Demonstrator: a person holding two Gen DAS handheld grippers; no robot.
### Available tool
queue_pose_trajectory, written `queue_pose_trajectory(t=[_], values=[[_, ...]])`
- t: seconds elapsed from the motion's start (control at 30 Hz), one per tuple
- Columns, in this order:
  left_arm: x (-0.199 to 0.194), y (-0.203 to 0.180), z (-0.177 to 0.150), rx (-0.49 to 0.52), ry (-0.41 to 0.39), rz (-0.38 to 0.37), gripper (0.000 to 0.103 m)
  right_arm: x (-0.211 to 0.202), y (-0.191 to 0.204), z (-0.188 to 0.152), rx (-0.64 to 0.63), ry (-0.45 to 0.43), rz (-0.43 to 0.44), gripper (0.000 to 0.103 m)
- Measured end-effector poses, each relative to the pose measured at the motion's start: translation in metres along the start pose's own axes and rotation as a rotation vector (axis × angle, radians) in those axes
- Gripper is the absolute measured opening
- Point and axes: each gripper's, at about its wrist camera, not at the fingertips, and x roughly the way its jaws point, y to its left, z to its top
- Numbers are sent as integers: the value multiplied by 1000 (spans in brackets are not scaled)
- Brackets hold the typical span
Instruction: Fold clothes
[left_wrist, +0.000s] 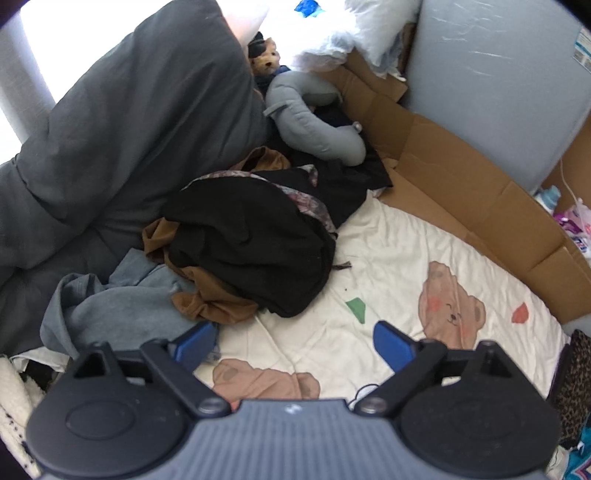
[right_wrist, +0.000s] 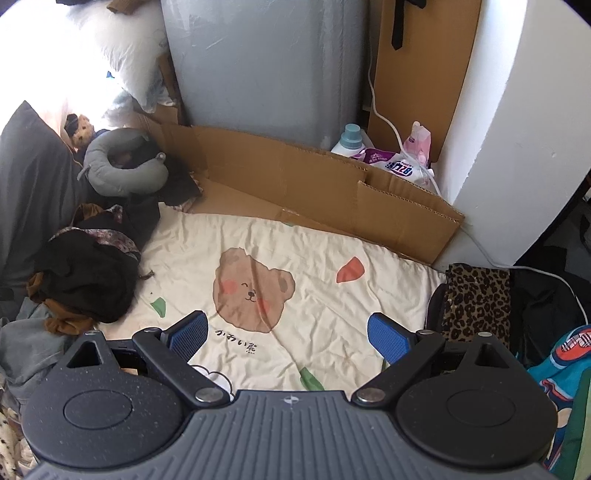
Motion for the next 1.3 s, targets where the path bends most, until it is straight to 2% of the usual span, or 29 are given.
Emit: queue_pose_trajectory(t=[0.17,0.53,0.7,0.93,1.23,1.3], values=[[12,8,6,-16,7,6,98,14,2,6,-12,11,3,97],[42,20,21,-33,9,50,98,49,14,12,-96,38,-12,97],[51,24,25,-42,-7,62,98,60,21,16,-132,15,26,97],[71,35,25,-70,-29,59,97,83,34,22,-162,25,163,97],[114,41,22,-84,-64,85,89,133,45,13,-209,2,235,97],[124,43,22,-89,-74,99,83,145,46,10,-211,-3,254,97]])
